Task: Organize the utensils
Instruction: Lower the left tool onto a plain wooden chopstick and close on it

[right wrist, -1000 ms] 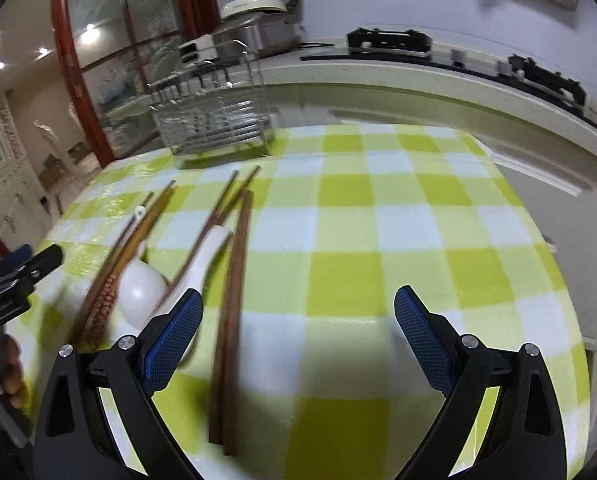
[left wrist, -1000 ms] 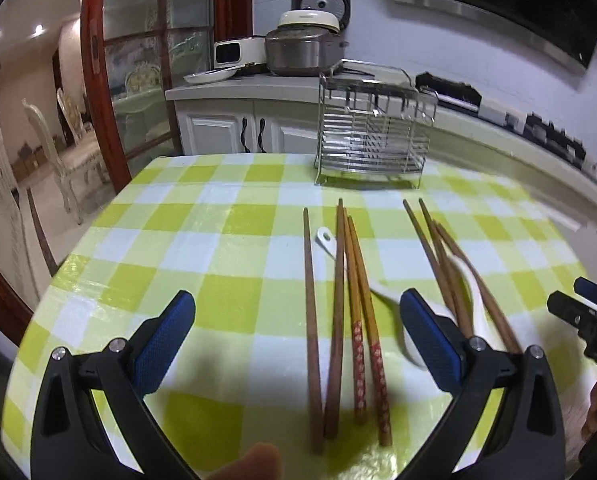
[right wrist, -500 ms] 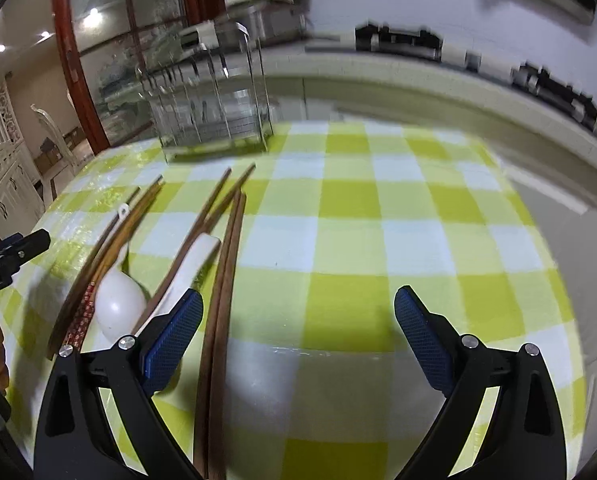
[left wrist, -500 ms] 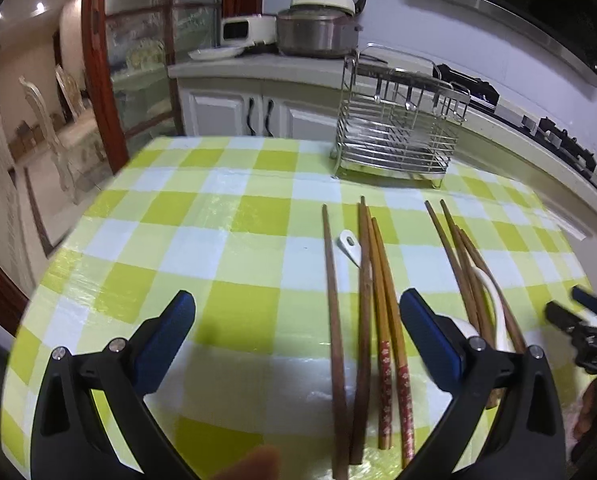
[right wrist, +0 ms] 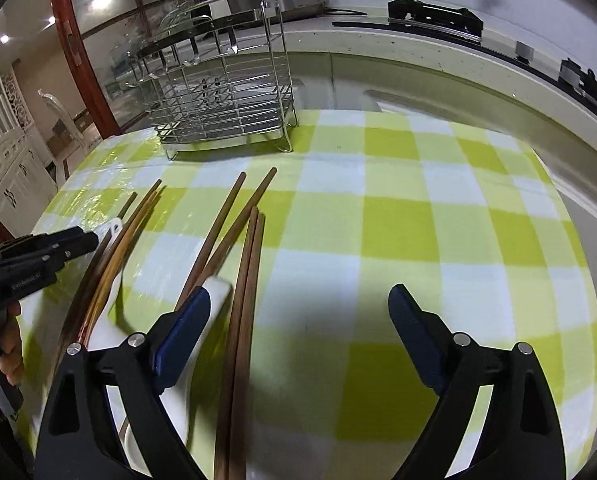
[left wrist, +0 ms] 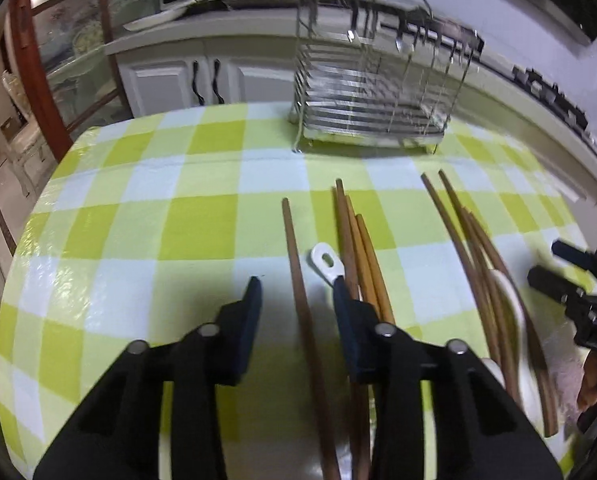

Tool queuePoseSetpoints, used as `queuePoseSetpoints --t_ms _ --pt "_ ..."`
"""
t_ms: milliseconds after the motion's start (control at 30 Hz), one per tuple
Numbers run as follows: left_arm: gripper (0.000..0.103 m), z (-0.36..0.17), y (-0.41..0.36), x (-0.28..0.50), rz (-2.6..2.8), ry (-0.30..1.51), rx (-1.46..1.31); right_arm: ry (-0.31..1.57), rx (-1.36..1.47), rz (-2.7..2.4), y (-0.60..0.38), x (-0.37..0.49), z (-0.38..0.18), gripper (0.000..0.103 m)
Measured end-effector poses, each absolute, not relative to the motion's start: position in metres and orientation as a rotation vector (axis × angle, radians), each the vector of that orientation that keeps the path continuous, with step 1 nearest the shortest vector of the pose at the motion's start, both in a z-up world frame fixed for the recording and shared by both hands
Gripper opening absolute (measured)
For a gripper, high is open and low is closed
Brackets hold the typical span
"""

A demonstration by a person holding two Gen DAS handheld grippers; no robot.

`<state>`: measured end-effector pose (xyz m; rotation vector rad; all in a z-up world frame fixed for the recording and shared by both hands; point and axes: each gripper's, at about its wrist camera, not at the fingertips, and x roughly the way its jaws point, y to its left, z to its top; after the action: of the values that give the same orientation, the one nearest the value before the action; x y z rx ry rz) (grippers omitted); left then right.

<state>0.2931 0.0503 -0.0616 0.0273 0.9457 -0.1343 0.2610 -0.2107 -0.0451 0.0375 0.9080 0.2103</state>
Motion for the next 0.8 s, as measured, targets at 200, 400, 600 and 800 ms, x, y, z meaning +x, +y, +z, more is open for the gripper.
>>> queuePoseSetpoints --t_ms 200,400,600,800 --pt "0.026 -0.073 0.047 0.306 -0.131 0.964 0.061 0.917 0.013 0.186 -0.211 0.280 -0.050 0.080" --pt "0.026 -0.074 0.044 0.306 -0.133 0.948 0.089 0.942 -0.025 0.181 -0.201 0.296 -0.060 0.075" --pt "0.022 -0.074 0.045 0.305 -0.146 0.938 0.099 0.945 -0.046 0.164 -0.201 0.305 -0.061 0.070" --pt "0.015 -0.074 0.050 0.306 -0.150 0.931 0.103 0.955 -0.081 0.169 -0.196 0.306 -0.064 0.068"
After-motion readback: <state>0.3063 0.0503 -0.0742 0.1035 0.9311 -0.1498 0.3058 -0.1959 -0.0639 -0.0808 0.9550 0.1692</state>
